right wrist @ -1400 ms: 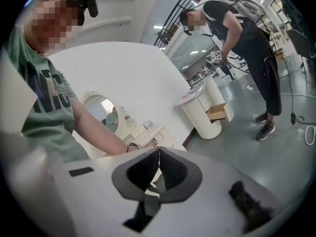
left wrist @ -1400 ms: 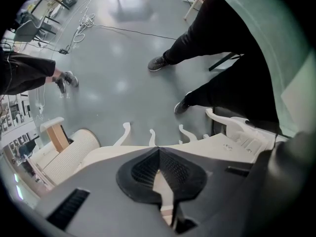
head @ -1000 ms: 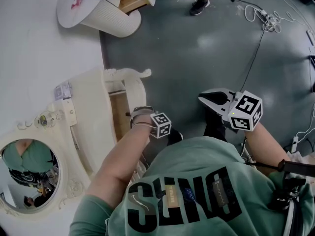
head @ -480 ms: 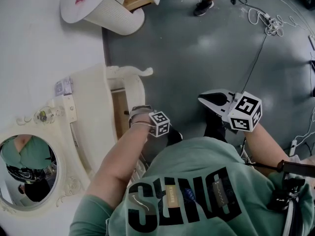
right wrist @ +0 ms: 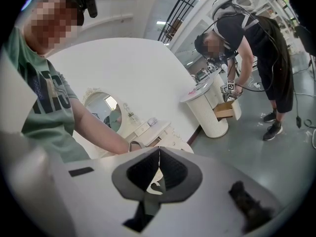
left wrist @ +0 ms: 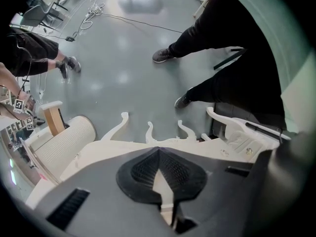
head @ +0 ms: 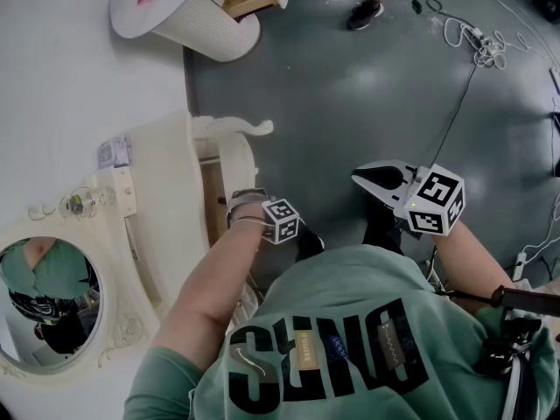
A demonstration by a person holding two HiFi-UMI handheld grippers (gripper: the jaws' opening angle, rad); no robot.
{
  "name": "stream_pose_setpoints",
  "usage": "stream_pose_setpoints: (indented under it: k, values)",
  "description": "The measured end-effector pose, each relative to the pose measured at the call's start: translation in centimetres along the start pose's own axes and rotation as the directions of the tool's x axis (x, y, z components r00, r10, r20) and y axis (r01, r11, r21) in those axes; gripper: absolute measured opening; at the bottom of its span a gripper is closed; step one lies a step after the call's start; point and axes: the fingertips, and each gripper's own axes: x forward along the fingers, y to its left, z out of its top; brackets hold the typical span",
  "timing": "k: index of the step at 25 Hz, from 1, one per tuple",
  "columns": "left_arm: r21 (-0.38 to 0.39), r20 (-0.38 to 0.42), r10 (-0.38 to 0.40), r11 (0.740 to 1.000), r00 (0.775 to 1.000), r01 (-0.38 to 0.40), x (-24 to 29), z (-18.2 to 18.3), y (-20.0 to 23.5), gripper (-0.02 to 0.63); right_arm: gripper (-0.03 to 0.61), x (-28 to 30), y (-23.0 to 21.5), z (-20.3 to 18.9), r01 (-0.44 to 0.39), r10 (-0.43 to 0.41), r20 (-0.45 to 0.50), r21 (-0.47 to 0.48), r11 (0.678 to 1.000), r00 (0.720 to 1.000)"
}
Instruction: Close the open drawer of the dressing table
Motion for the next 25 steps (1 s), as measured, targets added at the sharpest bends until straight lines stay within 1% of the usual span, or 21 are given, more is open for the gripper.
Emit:
stream_pose_setpoints:
  k: [10,20,25]
  values:
    - [0.002,-0.025,0.002,1.0,1.0,-0.002,1.0,-1.6,-0.2,0.008,0.012,0.6,0.2,0.1,-0.004,0.004,-0.012,-0.001,1.0,1.0]
    - [-0.004,-0.053,-0.017,1.0,0.998,0.017,2.2,-2.9,-0.8,0.006,0.011,1.2,0.1,-0.1,-0.01,0.01,-0.021,0.001,1.0,1.0]
    - [-0.001,-0.068,-0.042,0.999,0.997,0.042,2.8,-3.4,-1.6,0.008,0.011,1.6,0.1,-0.1,-0.015,0.015,-0.028,0.003,1.0,0.999]
